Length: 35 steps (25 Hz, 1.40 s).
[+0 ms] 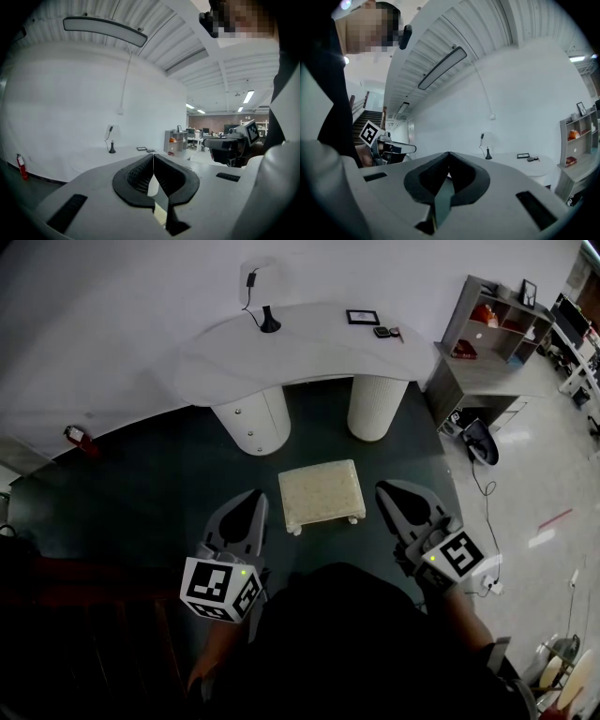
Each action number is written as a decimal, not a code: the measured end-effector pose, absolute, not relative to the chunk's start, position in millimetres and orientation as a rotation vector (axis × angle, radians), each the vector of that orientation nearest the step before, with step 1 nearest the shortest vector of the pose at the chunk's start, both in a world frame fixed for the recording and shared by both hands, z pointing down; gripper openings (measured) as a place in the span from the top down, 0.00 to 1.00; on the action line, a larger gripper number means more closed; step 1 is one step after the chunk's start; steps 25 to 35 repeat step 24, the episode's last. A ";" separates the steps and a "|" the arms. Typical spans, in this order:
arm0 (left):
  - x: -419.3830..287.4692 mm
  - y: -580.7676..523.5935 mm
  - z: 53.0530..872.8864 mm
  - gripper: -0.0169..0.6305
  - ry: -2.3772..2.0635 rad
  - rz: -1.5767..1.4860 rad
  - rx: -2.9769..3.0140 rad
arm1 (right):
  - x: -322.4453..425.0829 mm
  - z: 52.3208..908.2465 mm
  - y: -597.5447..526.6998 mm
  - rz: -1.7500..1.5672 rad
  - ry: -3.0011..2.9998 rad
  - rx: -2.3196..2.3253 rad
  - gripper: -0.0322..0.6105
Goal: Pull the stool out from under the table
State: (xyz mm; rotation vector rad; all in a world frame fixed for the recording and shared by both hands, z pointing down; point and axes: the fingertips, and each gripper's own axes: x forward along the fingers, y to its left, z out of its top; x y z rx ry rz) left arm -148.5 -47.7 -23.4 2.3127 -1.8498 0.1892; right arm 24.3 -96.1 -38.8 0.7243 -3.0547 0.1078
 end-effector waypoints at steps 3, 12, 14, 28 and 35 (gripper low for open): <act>-147.9 -50.4 -23.9 0.95 -1.844 0.193 2.315 | 21.0 -43.4 -93.4 0.095 -3.066 0.703 0.92; -145.0 -55.1 -24.0 0.95 -1.821 0.173 2.326 | 18.5 -47.6 -90.7 0.101 -3.061 0.711 0.92; -146.5 -54.5 -21.3 0.95 -1.818 0.169 2.320 | 19.3 -46.5 -91.8 0.105 -3.058 0.723 0.92; -148.1 -52.1 -19.8 0.95 -1.817 0.162 2.317 | 18.0 -43.4 -89.0 0.121 -3.051 0.725 0.92; -148.1 -52.1 -19.8 0.95 -1.817 0.162 2.317 | 18.0 -43.4 -89.0 0.121 -3.051 0.725 0.92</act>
